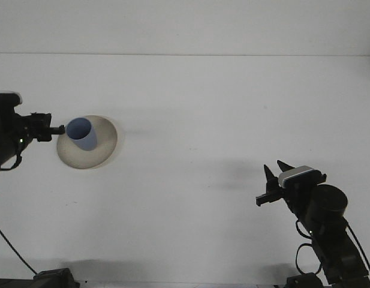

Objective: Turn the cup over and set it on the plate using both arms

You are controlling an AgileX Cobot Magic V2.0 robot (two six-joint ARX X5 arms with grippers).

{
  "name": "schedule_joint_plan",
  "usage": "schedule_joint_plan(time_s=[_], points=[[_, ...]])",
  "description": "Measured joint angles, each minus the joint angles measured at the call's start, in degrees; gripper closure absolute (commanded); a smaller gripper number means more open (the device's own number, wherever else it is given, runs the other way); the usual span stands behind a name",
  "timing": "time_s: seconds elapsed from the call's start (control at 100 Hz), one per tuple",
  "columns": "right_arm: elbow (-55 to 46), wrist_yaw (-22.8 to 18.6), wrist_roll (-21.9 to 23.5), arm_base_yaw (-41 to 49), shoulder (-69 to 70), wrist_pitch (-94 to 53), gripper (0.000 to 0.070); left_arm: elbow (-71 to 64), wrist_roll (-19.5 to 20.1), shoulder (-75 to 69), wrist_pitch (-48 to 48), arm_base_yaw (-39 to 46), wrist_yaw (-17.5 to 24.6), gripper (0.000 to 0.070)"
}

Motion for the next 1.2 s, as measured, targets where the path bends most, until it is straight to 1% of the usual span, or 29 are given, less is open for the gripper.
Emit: schedule_joint_plan(time_s=[0.12, 0.32, 0.38, 0.43, 0.49, 0.55, 0.67, 1.2], points=[[-0.4, 0.0, 0.2, -2.3, -3.9, 3.7, 0.07, -14.2, 0.0, -10.0, 10.5, 0.0, 0.1, 0.0687], [-7.6, 0.0, 2.0, -4.4, -12.1, 11.8, 0.07, -46.5, -0.1, -30.6, 37.2, 0.0, 0.0, 0.0687], [-9.2, 0.0, 2.3, -4.4, -13.9, 14.0, 0.07, -54.9, -1.1, -36.0, 43.7, 0.0, -0.1, 0.0688], [-9.3, 0.0, 2.4, -4.4, -14.6, 14.5, 0.07, -60.3, -2.5, -39.7, 46.7, 0.0, -0.1, 0.0688], [-9.3, 0.0, 2.4, -4.4, -15.0, 15.5, 0.07, -63.9, -4.4, -42.3, 46.7, 0.0, -0.1, 0.0687], [-9.2, 0.0, 2.5, -4.4, -15.1, 15.7, 0.07, -64.7, -5.9, -43.3, 45.5, 0.0, -0.2, 0.0686], [-9.2, 0.0, 2.8, -4.4, -15.0, 15.4, 0.07, -64.4, -7.5, -44.3, 46.5, 0.0, -0.2, 0.0686], [-9.2, 0.0, 2.8, -4.4, -15.0, 15.4, 0.07, -64.3, -8.1, -46.9, 46.7, 0.0, -0.2, 0.0686]])
